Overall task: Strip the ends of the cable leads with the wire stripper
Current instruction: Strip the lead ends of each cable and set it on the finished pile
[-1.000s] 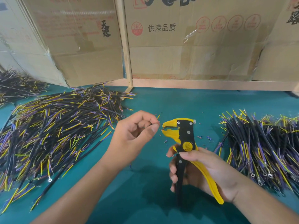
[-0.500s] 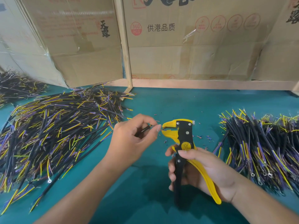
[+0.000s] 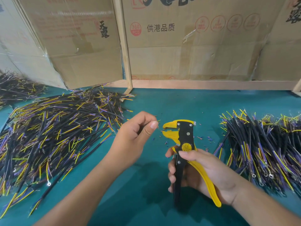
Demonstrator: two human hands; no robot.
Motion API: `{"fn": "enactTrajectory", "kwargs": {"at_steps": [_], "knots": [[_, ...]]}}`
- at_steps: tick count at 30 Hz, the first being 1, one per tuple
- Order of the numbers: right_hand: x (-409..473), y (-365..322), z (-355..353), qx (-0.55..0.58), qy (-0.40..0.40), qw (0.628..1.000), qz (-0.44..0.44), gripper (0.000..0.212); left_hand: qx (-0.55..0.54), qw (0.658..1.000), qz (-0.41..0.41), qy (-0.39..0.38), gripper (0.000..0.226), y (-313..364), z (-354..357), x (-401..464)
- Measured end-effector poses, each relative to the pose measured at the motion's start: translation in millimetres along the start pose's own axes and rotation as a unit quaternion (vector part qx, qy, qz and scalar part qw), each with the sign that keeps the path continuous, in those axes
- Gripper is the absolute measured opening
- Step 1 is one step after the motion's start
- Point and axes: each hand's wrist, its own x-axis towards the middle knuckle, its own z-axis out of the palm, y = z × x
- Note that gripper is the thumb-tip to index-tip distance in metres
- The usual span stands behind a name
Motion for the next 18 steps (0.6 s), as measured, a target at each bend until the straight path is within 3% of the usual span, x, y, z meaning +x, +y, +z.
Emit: {"fn": "enactTrajectory", "kwargs": {"at_steps": [8, 18], "knots": [[-1.6, 1.1, 4.9, -0.008, -0.007, 1.0, -0.001, 0.035, 0.065, 0.997, 0.031, 0.024, 0.031, -2.6, 1.8, -4.7], [-1.9, -0.6, 6.0, -0.002, 0.003, 1.0, -0.003, 0.035, 0.056, 0.997, 0.03, -0.034, 0.021, 1.5, 0.3, -3.2]]}}
